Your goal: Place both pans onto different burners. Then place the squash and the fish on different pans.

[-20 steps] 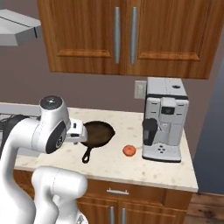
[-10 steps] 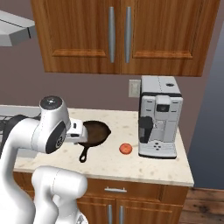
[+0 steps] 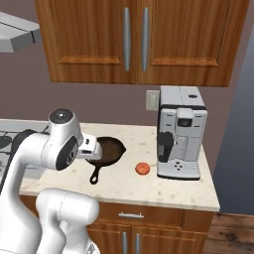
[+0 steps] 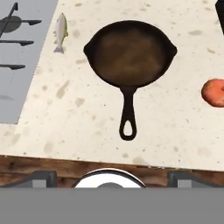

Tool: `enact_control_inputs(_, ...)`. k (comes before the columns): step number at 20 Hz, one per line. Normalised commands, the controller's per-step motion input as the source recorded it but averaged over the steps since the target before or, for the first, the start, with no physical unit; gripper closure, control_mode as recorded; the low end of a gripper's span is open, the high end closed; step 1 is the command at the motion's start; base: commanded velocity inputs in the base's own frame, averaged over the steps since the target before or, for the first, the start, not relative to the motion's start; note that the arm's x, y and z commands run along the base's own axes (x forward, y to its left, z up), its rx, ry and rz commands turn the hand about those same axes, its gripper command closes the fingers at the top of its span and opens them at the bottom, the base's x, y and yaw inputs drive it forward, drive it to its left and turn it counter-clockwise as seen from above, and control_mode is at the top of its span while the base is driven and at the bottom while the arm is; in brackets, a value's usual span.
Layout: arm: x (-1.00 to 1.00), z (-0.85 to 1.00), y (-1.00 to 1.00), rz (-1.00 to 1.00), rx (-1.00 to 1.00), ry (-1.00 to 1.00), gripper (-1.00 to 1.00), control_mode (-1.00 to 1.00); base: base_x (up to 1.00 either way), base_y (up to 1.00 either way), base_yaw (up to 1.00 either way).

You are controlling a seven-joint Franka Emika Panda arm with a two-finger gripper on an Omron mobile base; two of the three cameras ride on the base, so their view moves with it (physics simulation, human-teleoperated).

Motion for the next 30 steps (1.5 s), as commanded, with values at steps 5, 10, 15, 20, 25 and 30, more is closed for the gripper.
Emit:
enact_control_inputs(5,0.3,-0.25,0.0,0.0,0.0,0.01,-1.0,-1.0,0.0,0.0,0.0)
enact_control_inputs(10,0.11,-0.29,0.0,0.0,-0.05,0.0,-1.0,-1.0,0.0,0.0,0.0)
enact_control_inputs(15,0.1,-0.27,0.0,0.0,-0.08,0.03,-1.0,-1.0,0.0,0.0,0.0)
enact_control_inputs(20,0.19,-0.25,0.0,0.0,-0.01,0.05,-1.0,-1.0,0.0,0.0,0.0)
enact_control_inputs(25,0.22,-0.21,0.0,0.0,0.0,0.04,-1.0,-1.0,0.0,0.0,0.0)
enact_control_inputs(30,0.17,-0.18,-0.01,0.0,0.0,0.02,-1.0,-1.0,0.0,0.0,0.0)
